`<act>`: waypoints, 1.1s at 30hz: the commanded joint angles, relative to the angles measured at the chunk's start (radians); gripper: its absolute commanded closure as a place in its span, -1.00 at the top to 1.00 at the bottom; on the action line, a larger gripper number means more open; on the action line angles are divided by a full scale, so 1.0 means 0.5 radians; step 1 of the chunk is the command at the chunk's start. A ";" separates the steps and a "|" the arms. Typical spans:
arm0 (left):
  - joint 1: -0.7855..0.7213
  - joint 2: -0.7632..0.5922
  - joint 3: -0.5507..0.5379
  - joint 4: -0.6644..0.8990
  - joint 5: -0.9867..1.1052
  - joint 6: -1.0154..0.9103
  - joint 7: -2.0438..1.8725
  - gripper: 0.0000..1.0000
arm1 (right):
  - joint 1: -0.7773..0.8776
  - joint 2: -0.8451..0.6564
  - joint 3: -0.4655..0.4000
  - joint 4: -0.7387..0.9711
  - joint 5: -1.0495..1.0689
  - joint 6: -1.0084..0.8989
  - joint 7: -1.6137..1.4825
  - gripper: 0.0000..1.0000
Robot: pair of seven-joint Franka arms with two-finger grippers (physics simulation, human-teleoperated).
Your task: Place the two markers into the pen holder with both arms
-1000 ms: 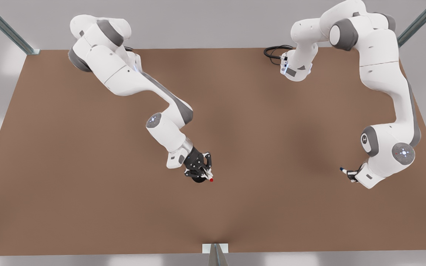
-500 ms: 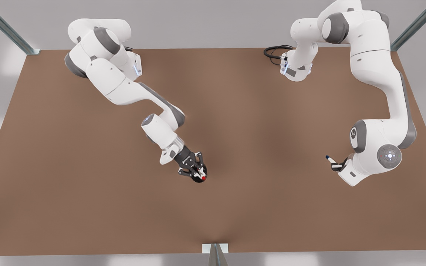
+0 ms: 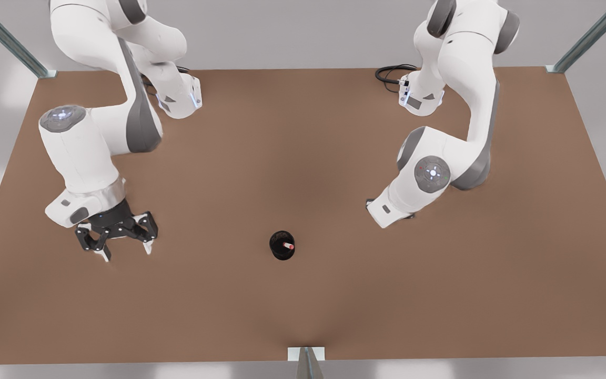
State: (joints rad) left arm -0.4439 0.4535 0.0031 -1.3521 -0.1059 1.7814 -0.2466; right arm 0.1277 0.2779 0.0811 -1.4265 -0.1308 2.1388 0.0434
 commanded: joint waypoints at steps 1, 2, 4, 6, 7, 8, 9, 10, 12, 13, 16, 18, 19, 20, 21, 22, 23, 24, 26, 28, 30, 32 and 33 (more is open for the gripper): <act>-0.039 0.010 0.000 0.026 -0.147 0.128 -1.136 -0.57 | 0.021 0.082 -0.052 0.131 0.203 -1.191 0.027 0.93; -0.057 0.013 0.000 0.026 -0.227 0.290 -1.258 -0.57 | 0.021 0.110 -0.067 0.178 0.216 -1.191 0.027 0.94; -0.161 0.044 0.003 0.026 -0.325 0.680 -1.593 -0.57 | 0.021 0.116 -0.079 0.205 0.203 -1.133 0.064 1.00; -0.257 0.096 0.009 0.026 -0.322 0.981 -1.771 -0.57 | 0.024 0.116 -0.070 0.218 0.212 -1.032 0.070 1.00; -0.263 0.124 0.009 0.026 -0.322 1.079 -1.780 -0.57 | 0.021 0.110 -0.079 0.221 0.280 -1.029 0.070 1.00; -0.266 0.145 0.006 0.026 -0.322 1.162 -1.820 -0.57 | 0.024 0.113 -0.073 0.221 0.271 -1.029 0.073 1.00; -0.303 0.179 0.006 0.026 -0.322 1.229 -1.872 -0.57 | 0.018 0.113 -0.079 0.224 0.277 -1.025 0.058 1.00; -0.327 0.213 0.006 0.026 -0.322 1.337 -1.931 -0.57 | -0.004 0.110 -0.079 0.224 0.283 -1.035 0.048 1.00; -0.367 0.271 0.006 0.026 -0.322 1.493 -2.038 -0.57 | -0.010 0.116 -0.070 0.221 0.292 -1.035 0.057 1.00; -0.382 0.299 0.006 0.026 -0.322 1.548 -2.047 -0.57 | 0.002 0.116 -0.067 0.221 0.292 -1.035 0.064 1.00; -0.392 0.369 0.009 0.026 -0.276 1.558 -2.038 -0.57 | -0.044 0.116 -0.083 0.221 0.397 -1.035 0.057 1.00; -0.410 0.421 0.012 0.023 -0.258 1.561 -2.032 -0.57 | -0.059 0.116 -0.079 0.221 0.390 -1.035 0.051 1.00; -0.425 0.446 0.012 0.023 -0.255 1.564 -2.032 -0.57 | -0.059 0.116 -0.083 0.221 0.393 -1.035 0.051 1.00; -0.441 0.467 0.012 0.023 -0.252 1.564 -2.032 -0.57 | -0.059 0.116 -0.083 0.221 0.393 -1.035 0.051 1.00; -0.456 0.486 0.012 0.023 -0.224 1.564 -2.032 -0.57 | -0.059 0.116 -0.083 0.221 0.393 -1.035 0.048 1.00; -0.465 0.504 0.012 0.023 -0.221 1.564 -2.035 -0.57 | -0.059 0.116 -0.083 0.221 0.393 -1.035 0.057 1.00; -0.468 0.529 0.012 0.023 -0.221 1.576 -2.035 -0.57 | -0.059 0.113 -0.083 0.224 0.381 -1.035 0.039 1.00; -0.468 0.556 0.015 0.023 -0.221 1.625 -2.032 -0.57 | -0.074 0.113 -0.070 0.224 0.387 -1.035 0.048 1.00; -0.462 0.599 0.015 0.020 -0.147 1.656 -2.035 -0.57 | -0.053 0.113 -0.064 0.224 0.363 -1.032 0.064 1.00; -0.471 0.639 0.015 0.014 -0.116 1.683 -2.038 -0.57 | -0.053 0.113 -0.061 0.224 0.369 -1.032 0.067 1.00; -0.490 0.658 0.018 0.007 -0.116 1.686 -2.035 -0.57 | -0.053 0.110 -0.058 0.224 0.366 -1.032 0.067 1.00; -0.505 0.682 0.018 0.004 -0.104 1.696 -2.035 -0.57 | -0.053 0.113 -0.061 0.221 0.363 -1.032 0.064 1.00; -0.505 0.691 0.018 0.004 -0.022 1.696 -2.032 0.26 | -0.053 0.113 -0.061 0.221 0.363 -1.032 0.064 1.00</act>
State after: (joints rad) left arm -0.6954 0.7957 0.0116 -1.3497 -0.1457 2.6039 -1.1014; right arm 0.1014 0.3354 0.0507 -1.3163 0.0514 1.6252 0.0689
